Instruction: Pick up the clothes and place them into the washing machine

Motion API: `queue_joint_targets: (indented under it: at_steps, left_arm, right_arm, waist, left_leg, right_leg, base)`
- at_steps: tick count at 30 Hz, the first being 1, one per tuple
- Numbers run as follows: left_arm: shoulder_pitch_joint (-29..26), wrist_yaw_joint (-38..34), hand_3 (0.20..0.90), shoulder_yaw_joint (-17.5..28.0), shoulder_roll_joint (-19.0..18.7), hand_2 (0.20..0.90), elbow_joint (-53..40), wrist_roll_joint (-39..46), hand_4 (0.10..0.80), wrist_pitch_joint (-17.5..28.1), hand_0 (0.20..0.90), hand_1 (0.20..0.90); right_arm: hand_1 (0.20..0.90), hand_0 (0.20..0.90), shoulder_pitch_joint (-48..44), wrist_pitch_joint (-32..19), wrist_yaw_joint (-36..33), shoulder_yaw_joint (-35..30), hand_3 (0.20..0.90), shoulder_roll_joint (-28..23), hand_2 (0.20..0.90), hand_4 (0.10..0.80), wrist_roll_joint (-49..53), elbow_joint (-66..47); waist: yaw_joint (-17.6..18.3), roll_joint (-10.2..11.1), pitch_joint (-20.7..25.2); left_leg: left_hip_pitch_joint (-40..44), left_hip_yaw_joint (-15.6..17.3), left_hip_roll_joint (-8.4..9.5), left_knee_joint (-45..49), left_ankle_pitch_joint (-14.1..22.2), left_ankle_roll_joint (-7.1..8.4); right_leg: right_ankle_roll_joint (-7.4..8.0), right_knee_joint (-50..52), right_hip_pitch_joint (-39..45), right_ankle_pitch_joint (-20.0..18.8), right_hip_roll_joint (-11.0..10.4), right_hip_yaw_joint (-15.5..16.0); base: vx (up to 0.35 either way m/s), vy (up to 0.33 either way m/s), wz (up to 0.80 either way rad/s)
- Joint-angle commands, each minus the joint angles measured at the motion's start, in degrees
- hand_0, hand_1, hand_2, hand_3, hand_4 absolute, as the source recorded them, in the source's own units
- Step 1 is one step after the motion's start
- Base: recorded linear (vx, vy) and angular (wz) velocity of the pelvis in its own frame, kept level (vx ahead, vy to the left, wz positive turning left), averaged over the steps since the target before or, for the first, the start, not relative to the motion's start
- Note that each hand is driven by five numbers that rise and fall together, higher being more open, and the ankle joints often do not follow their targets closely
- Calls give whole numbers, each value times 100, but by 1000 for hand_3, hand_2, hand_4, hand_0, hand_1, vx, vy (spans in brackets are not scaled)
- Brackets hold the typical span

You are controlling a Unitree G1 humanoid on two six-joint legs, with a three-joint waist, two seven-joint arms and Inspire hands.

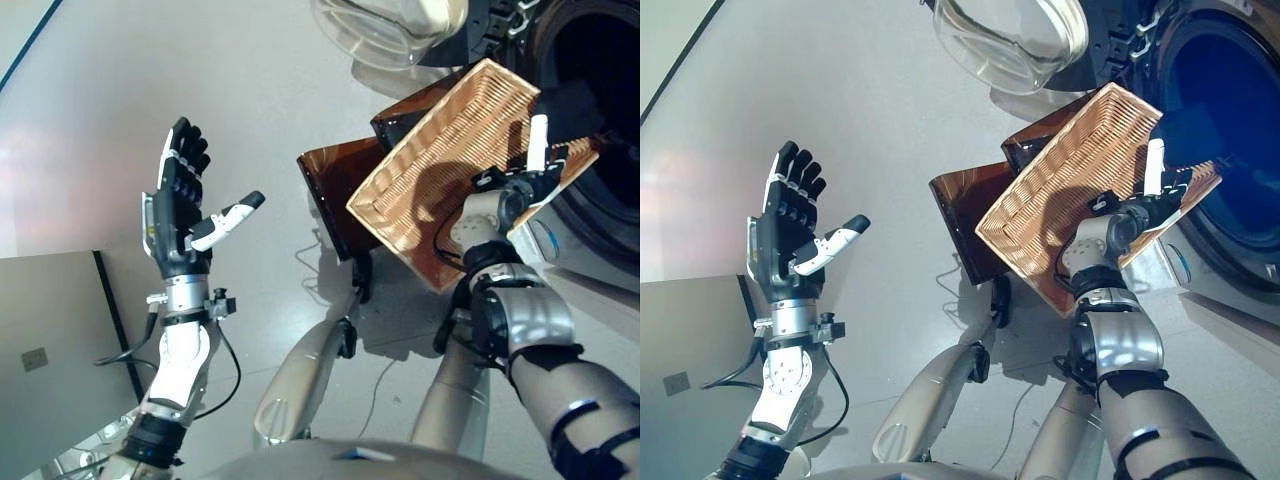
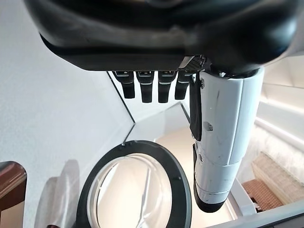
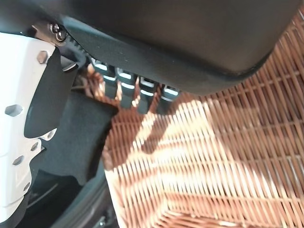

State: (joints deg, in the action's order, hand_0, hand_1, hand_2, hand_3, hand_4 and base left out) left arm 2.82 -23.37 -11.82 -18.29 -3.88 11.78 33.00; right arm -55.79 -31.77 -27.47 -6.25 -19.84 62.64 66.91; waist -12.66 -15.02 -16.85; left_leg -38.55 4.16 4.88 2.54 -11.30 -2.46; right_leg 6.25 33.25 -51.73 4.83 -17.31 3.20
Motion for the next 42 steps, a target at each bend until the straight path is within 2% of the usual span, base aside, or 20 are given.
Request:
queue_joint_targets:
  at_steps: [1,4,5,6,7,8,9,11,12,16,18,19,20,22,23,24,30,39,42]
  left_arm:
    - [-299,-276,900,404,-82,900,-570,-132,800,639,900,900]
    - [-301,-270,900,483,-120,900,-562,-129,800,665,900,900]
    - [-324,-265,900,513,-131,900,-569,-117,800,669,900,900]
    - [-334,-207,900,641,-236,900,-609,-83,800,713,900,900]
    - [-321,-205,900,689,-237,900,-641,-54,800,741,900,900]
    - [-331,-200,900,693,-226,900,-640,-51,800,738,900,900]
    - [-286,-147,900,669,-197,900,-650,86,800,716,900,900]
    - [-281,-120,900,647,-213,900,-605,114,800,726,900,900]
    - [-285,-122,900,589,-226,900,-491,161,800,705,900,900]
    - [-344,-102,900,507,-148,900,-371,220,800,702,900,900]
    - [-401,-75,900,463,-56,900,-268,260,800,718,900,900]
    - [-462,-57,900,479,34,900,-161,247,800,711,900,900]
    - [-458,-57,900,484,34,900,-159,245,800,714,900,900]
    - [-460,-6,900,450,156,900,-128,184,800,704,900,900]
    - [-460,-6,900,450,156,900,-128,184,800,704,900,900]
    - [-371,30,900,451,267,900,-107,158,800,676,900,900]
    - [-282,9,900,446,349,900,-85,78,800,621,900,900]
    - [-217,37,900,390,354,900,-104,112,800,615,900,900]
    - [-190,46,900,348,354,900,12,109,800,558,900,900]
  right_arm:
    - [900,900,-702,-482,78,275,900,-429,900,800,-110,-372]
    - [900,900,-910,-402,-45,428,900,-813,900,800,-408,-412]
    - [900,900,-953,-417,-19,502,900,-903,900,800,-475,-591]
    - [900,900,-1135,-406,57,850,900,-1421,900,800,-732,-1333]
    - [900,900,-1250,-513,-26,878,900,-1634,900,800,-787,-1708]
    - [900,900,-1251,-507,-60,885,900,-1634,900,800,-812,-1734]
    - [900,900,-1303,-834,-235,660,900,-1859,900,800,-869,-2483]
    - [900,900,-1278,-959,-309,563,900,-2015,900,800,-955,-2809]
    - [900,900,-1166,-1156,-375,516,900,-2064,900,800,-1040,-3253]
    - [900,900,-729,-1138,-273,429,900,-1539,900,800,-1008,-3280]
    - [900,900,-394,-898,-254,504,900,-1120,900,800,-1028,-2685]
    - [900,900,-207,-585,-155,557,900,-806,900,800,-1052,-2036]
    - [900,900,-217,-586,-126,560,900,-807,900,800,-1029,-2014]
    - [900,900,75,-428,57,497,900,-361,900,800,-920,-1485]
    - [900,900,75,-428,57,497,900,-361,900,800,-920,-1485]
    - [900,900,458,-378,212,415,900,168,900,800,-729,-1060]
    - [900,900,1160,-238,499,520,900,833,900,800,-493,-742]
    - [900,900,1449,-218,624,708,900,1138,900,800,-366,-774]
    - [900,900,1729,-138,571,837,900,1239,900,800,-556,-805]
  waist:
    - [-198,-199,-106]
    - [-216,-221,-55]
    - [-213,-203,1]
    - [-189,-166,1]
    - [-158,-157,6]
    - [-165,-141,40]
    - [-102,-134,53]
    - [-101,-108,120]
    - [-71,-143,131]
    - [-52,-178,169]
    - [-28,-175,175]
    - [-18,-188,167]
    - [-13,-188,164]
    - [-13,-226,158]
    - [-13,-226,158]
    - [-5,-221,157]
    - [89,-105,76]
    - [187,138,-37]
    - [244,297,-31]
  left_leg:
    - [-555,-157,-287,1075,1047,570]
    - [-568,-158,-258,1130,1077,569]
    - [-506,-186,-242,1119,1192,590]
    - [-522,-136,-252,1076,1046,588]
    - [-495,-119,-252,1006,1020,599]
    - [-434,-151,-239,982,1130,619]
    - [-414,-79,-226,846,980,597]
    - [-327,-108,-197,771,1076,610]
    - [-320,-44,-175,662,920,577]
    - [-194,5,-142,574,901,552]
    - [-115,34,-141,563,909,550]
    - [-80,65,-139,566,917,546]
    - [-76,66,-140,566,917,546]
    - [-44,76,-147,544,914,546]
    - [-44,76,-147,544,914,546]
    - [-5,65,-160,530,909,538]
    - [79,26,-193,506,873,551]
    - [156,-20,-242,476,842,568]
    - [323,-48,-293,524,876,550]
  right_leg:
    - [-51,-800,416,-90,30,14]
    - [-64,-716,390,-51,32,-47]
    - [-35,-711,428,62,38,-102]
    - [-52,-754,367,-105,27,-97]
    - [-39,-783,355,-141,27,-115]
    - [-6,-782,403,-16,29,-161]
    - [-17,-881,377,-154,39,-143]
    - [23,-907,431,-41,35,-207]
    - [20,-1002,395,-223,28,-191]
    - [44,-1134,471,-295,12,-227]
    - [46,-1229,569,-342,8,-233]
    - [52,-1307,631,-397,4,-223]
    - [52,-1317,639,-402,6,-222]
    - [51,-1403,717,-436,3,-201]
    - [51,-1403,717,-436,3,-201]
    - [46,-1449,793,-443,21,-179]
    - [31,-1609,1000,-514,51,-87]
    - [10,-1798,1215,-603,118,-25]
    - [-3,-1803,1453,-593,158,20]
  base:
    - [-79,19,9]
    - [71,1,11]
    - [56,25,11]
    - [45,46,1]
    - [33,37,-3]
    - [43,71,-11]
    - [136,34,-7]
    - [41,70,-5]
    - [-62,102,-2]
    - [-11,48,-12]
    - [-4,24,-13]
    - [-14,9,-10]
    - [-23,3,-11]
    - [-22,-1,-13]
    - [-24,-9,-16]
    - [-14,-11,-8]
    - [-17,-17,-2]
    - [-14,-22,1]
    - [26,-41,0]
